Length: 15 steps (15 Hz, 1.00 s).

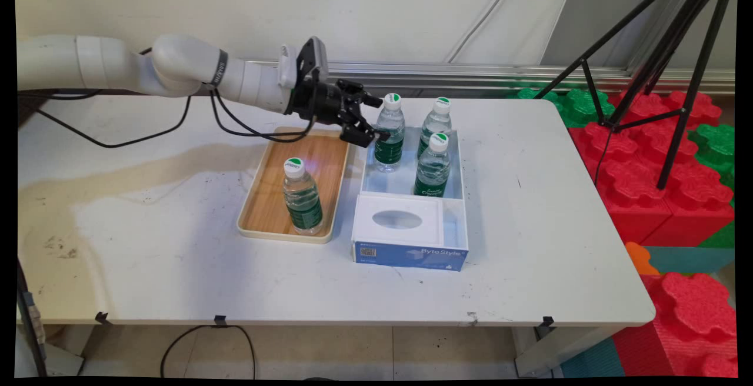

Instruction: Pick up the green bottle from the white box

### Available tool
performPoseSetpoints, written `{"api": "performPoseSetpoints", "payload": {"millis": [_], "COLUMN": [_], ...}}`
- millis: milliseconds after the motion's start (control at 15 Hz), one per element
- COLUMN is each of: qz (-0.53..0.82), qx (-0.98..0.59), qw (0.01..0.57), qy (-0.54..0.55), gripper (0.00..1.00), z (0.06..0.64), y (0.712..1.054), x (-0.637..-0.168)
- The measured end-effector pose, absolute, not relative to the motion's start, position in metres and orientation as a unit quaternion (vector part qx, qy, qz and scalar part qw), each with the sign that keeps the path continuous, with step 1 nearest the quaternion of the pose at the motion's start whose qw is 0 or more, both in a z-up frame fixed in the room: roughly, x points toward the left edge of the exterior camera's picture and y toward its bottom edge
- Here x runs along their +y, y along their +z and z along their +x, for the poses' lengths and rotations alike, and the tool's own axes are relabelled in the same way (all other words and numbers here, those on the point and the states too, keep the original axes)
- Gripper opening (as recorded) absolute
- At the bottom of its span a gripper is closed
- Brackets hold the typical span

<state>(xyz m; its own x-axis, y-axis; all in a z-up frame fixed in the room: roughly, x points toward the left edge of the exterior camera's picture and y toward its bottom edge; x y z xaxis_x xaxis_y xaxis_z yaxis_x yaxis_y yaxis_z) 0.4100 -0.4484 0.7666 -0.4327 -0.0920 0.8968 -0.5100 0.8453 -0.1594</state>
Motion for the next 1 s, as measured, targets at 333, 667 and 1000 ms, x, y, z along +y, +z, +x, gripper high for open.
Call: {"api": "performPoseSetpoints", "payload": {"millis": [333,667,1000], "qz": [0.189,0.193,0.200], "qx": [-0.815,-0.812,-0.811], "qw": [0.506,0.509,0.509], "qy": [0.211,0.210,0.207], "gripper": [1.00,1.00,1.00], "z": [0.398,0.390,0.384], "y": [0.758,0.751,0.741], "x": [-0.455,-0.458,-0.461]}}
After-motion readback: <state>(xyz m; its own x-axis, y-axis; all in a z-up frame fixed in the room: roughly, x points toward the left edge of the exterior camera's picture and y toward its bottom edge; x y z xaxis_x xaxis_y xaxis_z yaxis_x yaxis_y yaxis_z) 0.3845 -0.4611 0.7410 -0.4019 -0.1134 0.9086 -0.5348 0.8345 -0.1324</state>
